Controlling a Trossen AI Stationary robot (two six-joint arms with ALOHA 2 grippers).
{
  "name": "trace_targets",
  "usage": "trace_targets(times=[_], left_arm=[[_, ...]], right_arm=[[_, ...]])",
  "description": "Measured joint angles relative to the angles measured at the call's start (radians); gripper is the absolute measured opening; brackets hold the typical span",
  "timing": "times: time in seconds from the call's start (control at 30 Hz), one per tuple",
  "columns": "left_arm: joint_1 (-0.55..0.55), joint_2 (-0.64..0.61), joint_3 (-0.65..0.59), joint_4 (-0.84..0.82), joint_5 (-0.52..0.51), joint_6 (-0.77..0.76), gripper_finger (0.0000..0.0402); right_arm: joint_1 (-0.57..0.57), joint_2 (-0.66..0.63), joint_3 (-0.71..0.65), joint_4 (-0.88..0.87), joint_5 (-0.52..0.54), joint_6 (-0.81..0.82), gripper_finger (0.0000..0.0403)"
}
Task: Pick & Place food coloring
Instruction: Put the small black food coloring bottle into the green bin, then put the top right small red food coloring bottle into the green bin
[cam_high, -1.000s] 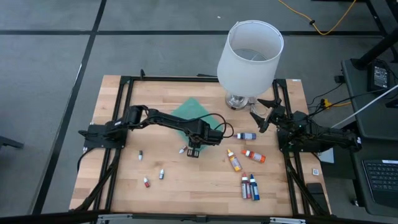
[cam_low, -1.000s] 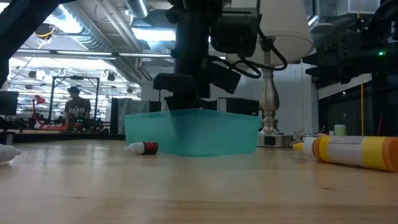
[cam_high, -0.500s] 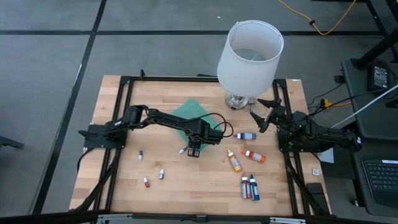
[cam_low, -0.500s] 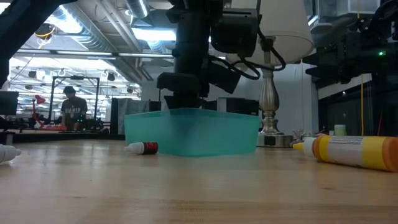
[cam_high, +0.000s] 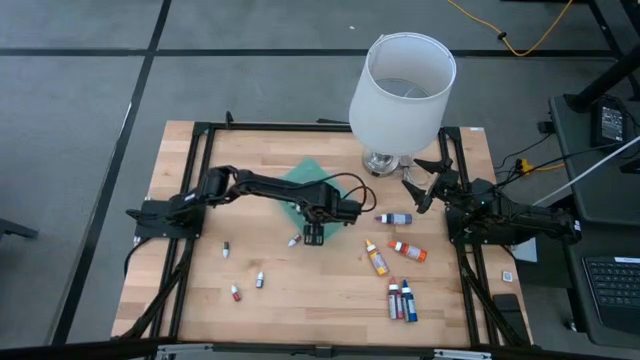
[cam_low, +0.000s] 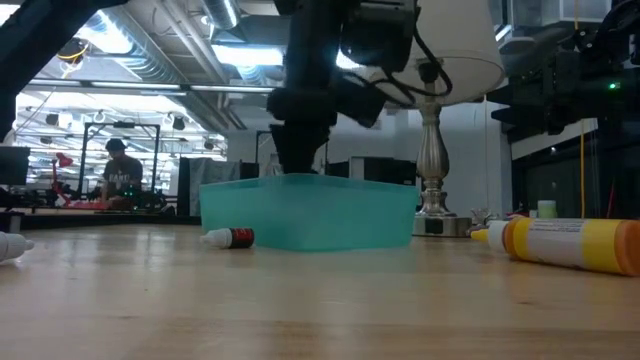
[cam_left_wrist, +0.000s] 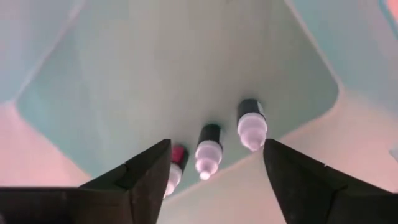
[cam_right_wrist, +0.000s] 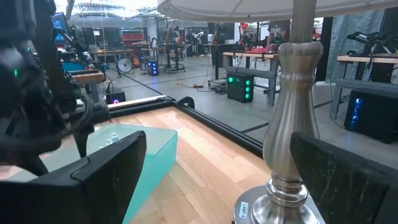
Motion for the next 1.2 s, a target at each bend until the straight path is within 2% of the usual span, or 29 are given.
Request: trace_targets(times=[0.2,0.3,0.47,0.63,0.87,1.2], left_arm=[[-0.001,-0.051,0.043,0.007,-0.004,-0.091,0.0272],[-0.016,-0.097,0.042,0.022,-0.058,-0.157,0.0271],[-0.073,-0.196,0.030,0.086,-0.205,-0.317,0.0267],[-0.166,-0.285,-0.016,0.145,-0.424,-0.484,0.0271],[-0.334,-0.422,-0.183,0.232,-0.649,-0.647,0.0268],[-0.601,-0.561,-0.501,0.401,-0.730,-0.939,0.0268]], right_arm=[[0.000,0.000,0.000,0.000,0.000,0.000,0.0397],[0.000,0.000,0.000,0.000,0.000,0.000,0.0397],[0.000,0.000,0.000,0.000,0.000,0.000,0.0397],[0.000,0.000,0.000,0.000,0.000,0.000,0.0397],[0.000,0.000,0.000,0.000,0.000,0.000,0.0397],[0.000,0.000,0.000,0.000,0.000,0.000,0.0397]])
